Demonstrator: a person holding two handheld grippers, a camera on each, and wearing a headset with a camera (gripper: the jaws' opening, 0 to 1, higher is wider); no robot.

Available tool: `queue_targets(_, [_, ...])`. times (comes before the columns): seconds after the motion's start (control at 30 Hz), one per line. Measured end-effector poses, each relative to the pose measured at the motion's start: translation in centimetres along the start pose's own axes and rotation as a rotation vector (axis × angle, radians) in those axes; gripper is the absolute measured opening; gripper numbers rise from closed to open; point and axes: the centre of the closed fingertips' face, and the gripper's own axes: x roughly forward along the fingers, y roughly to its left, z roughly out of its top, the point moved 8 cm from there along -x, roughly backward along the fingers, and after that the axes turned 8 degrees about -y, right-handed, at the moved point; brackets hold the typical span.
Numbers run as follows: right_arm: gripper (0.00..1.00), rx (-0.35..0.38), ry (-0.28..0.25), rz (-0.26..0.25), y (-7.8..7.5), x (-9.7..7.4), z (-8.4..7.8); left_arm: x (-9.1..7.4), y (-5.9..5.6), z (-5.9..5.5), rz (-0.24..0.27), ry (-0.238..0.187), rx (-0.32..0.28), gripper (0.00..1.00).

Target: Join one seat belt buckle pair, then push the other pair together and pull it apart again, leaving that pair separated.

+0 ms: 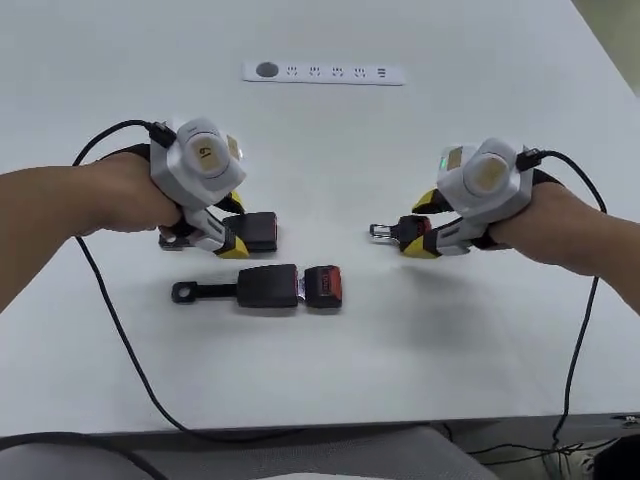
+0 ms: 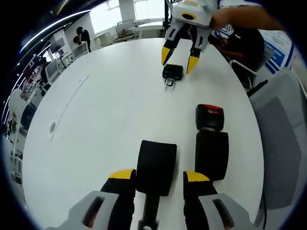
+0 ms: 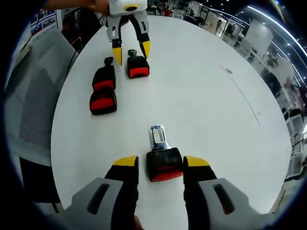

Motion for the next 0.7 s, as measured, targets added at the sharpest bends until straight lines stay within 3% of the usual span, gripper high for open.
queue_targets(0.23, [0.34, -0.006, 0.041, 0.026, -0.9, 1.0, -1.8, 0.2, 0.4, -0.4, -0.012, 0.015, -0.014, 0.39])
queue_targets(0.4, [0.33, -0.019, 0.05, 0.063, -1.0, 1.7, -1.8, 1.0, 0.3, -1.1, -0.033, 0.048, -0.001, 0.38])
queue_targets(0.43, [0.33, -0.026, 0.058, 0.072, -1.1, 1.8, -1.9, 1.0, 0.2, -1.0, -0.05, 0.05, 0.023, 0.37])
queue_targets(0.47, [0.33, -0.016, 0.043, 0.079, -1.3, 1.8, -1.8, 0.9, 0.4, -0.8, -0.035, 0.046, 0.01, 0.37])
queue_targets(0.7, [0.33, -0.035, 0.047, 0.152, -1.6, 1.9, -1.7, 1.2, 0.7, -0.7, -0.068, 0.053, 0.026, 0.35])
